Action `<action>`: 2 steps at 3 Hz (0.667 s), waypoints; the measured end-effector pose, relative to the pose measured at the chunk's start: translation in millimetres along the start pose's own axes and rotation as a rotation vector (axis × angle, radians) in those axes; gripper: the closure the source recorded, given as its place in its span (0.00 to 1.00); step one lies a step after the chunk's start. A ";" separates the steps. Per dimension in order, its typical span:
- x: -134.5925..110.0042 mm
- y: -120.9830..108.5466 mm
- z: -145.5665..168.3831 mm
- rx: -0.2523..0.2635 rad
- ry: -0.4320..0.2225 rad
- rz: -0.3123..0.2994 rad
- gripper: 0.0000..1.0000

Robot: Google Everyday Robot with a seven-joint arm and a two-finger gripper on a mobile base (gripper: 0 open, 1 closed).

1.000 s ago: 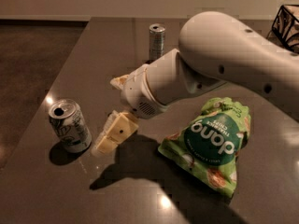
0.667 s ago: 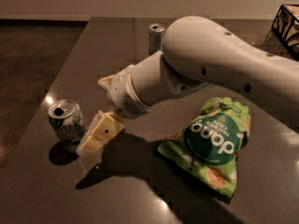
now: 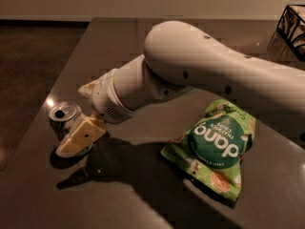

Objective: Pick 7up can

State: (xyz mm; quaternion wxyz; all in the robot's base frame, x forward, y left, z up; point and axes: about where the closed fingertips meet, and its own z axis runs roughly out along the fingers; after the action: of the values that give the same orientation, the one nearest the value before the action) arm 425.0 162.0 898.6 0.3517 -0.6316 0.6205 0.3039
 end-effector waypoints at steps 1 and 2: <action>-8.2 4.0 7.8 -0.014 -0.010 -0.002 0.40; -11.8 1.8 2.4 -0.011 -0.033 0.014 0.62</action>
Offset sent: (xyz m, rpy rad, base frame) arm 0.0061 -0.0019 0.0147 0.0781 0.0481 -0.0253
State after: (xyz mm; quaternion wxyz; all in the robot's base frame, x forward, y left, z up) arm 422.8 170.8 906.7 0.3563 -0.6242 0.6171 0.3203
